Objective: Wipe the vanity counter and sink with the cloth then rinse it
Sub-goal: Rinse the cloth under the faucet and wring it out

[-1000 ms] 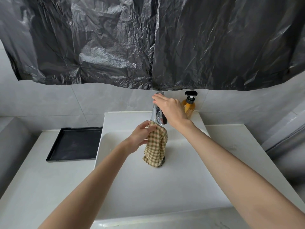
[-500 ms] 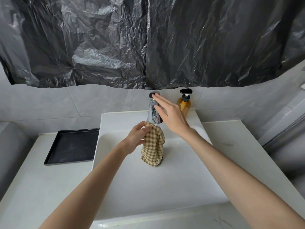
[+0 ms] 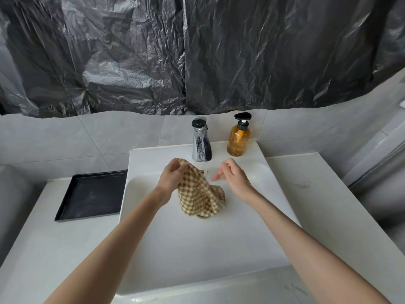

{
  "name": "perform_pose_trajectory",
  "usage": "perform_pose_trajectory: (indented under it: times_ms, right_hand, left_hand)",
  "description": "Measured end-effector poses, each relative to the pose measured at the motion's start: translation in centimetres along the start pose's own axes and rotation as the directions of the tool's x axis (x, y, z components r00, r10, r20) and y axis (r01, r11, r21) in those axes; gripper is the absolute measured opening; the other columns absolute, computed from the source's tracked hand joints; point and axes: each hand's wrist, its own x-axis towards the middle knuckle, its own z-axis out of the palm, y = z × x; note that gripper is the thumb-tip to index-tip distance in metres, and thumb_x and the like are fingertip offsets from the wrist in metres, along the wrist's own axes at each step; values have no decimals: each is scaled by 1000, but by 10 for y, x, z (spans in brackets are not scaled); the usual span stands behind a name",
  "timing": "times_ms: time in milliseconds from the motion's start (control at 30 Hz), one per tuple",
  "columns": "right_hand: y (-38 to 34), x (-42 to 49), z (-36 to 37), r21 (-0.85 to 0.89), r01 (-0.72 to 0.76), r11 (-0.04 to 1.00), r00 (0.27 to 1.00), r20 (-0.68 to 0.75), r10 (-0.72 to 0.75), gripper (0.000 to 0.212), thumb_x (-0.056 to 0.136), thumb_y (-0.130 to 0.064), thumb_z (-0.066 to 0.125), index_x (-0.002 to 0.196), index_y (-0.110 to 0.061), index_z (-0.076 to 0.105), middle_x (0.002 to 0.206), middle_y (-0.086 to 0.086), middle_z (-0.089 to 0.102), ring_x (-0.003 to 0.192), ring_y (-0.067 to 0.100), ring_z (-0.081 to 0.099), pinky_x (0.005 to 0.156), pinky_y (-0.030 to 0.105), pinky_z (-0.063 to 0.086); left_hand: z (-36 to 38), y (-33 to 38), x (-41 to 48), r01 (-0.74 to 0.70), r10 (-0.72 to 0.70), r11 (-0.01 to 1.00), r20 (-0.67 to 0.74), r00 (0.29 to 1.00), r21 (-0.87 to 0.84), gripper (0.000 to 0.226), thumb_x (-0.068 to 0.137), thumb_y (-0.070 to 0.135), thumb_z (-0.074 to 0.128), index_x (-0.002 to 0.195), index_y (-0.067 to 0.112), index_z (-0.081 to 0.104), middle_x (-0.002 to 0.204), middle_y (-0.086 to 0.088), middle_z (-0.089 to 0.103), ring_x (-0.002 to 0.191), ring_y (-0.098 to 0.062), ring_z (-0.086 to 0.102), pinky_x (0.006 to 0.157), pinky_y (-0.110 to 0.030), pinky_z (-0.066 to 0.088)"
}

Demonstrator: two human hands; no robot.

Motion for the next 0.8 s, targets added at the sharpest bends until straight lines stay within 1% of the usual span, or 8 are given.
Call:
perform_pose_trajectory:
  times_ms: [133,267,367,433,500,567,700,800]
  right_hand:
    - [0,-3,8,-170,24,985,970,243,19,39,97,-24,52,135,-19,45,114,-7,53,104,10,51,90,20,35]
    - [11,-4,21,-169,32,985,979,205,3,15,95,-17,54,108,-12,61,110,-5,59,106,9,52,89,23,40]
    - [11,0,14,-174,1,985,992,121,20,7,97,-22,50,93,-19,55,95,8,66,88,20,59,80,37,45]
    - [4,3,6,-147,16,989,998,57,-8,10,98,-25,47,91,-19,51,85,8,63,80,19,55,77,37,44]
    - [-7,4,3,-58,38,998,999,24,-37,13,99,-23,44,93,-15,51,75,-1,54,73,12,49,72,30,40]
    - [-15,6,8,33,10,999,1000,-8,-10,15,100,-23,42,95,-11,51,76,-5,51,74,8,48,73,24,38]
    - [-11,3,35,54,-14,998,996,-82,19,17,99,-28,45,95,-12,51,79,-3,58,76,13,54,74,30,41]
    - [-13,3,48,-32,7,999,980,-201,-13,19,100,-26,43,88,-12,49,66,-8,52,61,8,49,58,26,34]
  left_hand:
    - [6,0,-5,4,3,998,122,993,-57,15,95,23,51,80,20,53,78,4,64,75,-14,61,68,-32,48]
    - [8,4,-2,-29,39,998,167,985,-59,13,94,25,53,82,19,54,84,1,65,78,-13,63,74,-33,52]
    - [3,-1,6,-79,77,996,44,996,45,16,95,26,52,79,22,52,89,3,58,79,-13,54,67,-20,47]
    - [3,-7,9,-97,103,986,-36,994,135,13,96,24,48,83,20,50,105,6,56,83,-11,53,61,-12,45]
    - [6,-11,11,-93,96,990,-23,995,106,11,96,19,44,86,18,48,115,7,55,94,-14,54,75,-21,48]
    - [14,-11,11,-78,78,997,1,997,-19,15,96,15,42,82,18,45,99,1,58,89,-16,54,81,-32,48]
    - [37,-12,9,-96,96,994,-19,995,-55,16,99,25,41,85,17,43,71,-1,50,58,-9,48,50,-23,43]
    - [48,-22,7,-86,86,996,-30,996,-4,19,98,30,40,85,17,47,76,-4,51,67,-14,48,63,-29,43]
